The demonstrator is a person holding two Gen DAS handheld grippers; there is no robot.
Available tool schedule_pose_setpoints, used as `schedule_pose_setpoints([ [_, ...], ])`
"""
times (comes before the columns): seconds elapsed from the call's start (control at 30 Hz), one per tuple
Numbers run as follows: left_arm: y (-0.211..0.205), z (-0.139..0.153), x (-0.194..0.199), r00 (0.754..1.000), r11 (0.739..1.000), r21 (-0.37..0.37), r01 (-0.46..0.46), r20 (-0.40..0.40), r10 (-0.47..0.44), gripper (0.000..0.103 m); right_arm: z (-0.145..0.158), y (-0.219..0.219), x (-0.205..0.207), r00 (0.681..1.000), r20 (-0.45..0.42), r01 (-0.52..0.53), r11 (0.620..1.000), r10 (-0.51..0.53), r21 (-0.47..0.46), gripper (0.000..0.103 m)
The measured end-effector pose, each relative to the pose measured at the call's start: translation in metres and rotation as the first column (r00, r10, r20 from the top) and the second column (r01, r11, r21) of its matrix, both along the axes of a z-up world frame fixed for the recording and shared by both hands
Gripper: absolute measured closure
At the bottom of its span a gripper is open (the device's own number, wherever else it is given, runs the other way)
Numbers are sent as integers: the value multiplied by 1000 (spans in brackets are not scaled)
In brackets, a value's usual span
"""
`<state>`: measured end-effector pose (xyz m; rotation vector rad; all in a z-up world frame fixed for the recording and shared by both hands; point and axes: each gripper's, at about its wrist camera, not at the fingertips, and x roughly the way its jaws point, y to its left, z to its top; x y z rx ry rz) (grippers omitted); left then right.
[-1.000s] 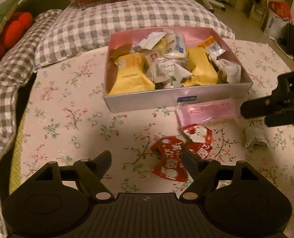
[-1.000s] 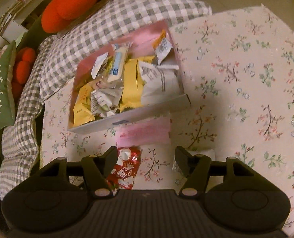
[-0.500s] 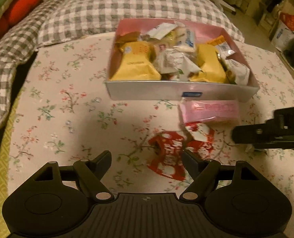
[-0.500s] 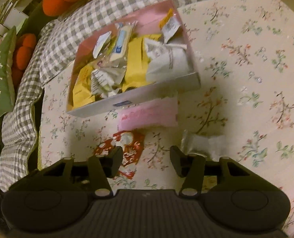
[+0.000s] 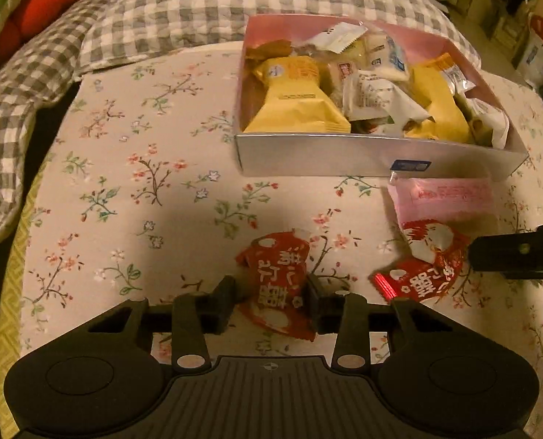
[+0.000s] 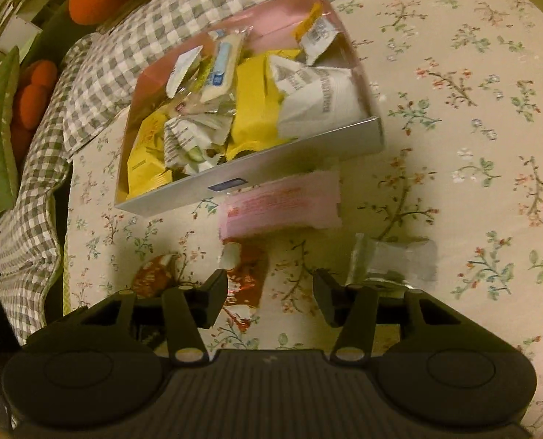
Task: Organize snacks
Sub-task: 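Grasp a red printed wrapper with left gripper while right grasps another red wrapper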
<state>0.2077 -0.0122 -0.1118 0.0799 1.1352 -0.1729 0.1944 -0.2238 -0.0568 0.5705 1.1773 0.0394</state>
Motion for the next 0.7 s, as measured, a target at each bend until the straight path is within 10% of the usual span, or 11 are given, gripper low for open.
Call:
schedule_pose_setpoints([
  [0.3,0,4,-3,1000,1000,22,0,2,0,72,-15,40,10,999,3,-32,999,32,-7,54],
  [0.47,3,3,-1,999,998,51,-34,-17,35,72,-21,50,10,996,12,-82,991,84,-107,78],
  [0.7,-1,17,-7,999,999,14,-36,-7,36,72,-12,52,6,995,22,-92,990,95,-111,80],
])
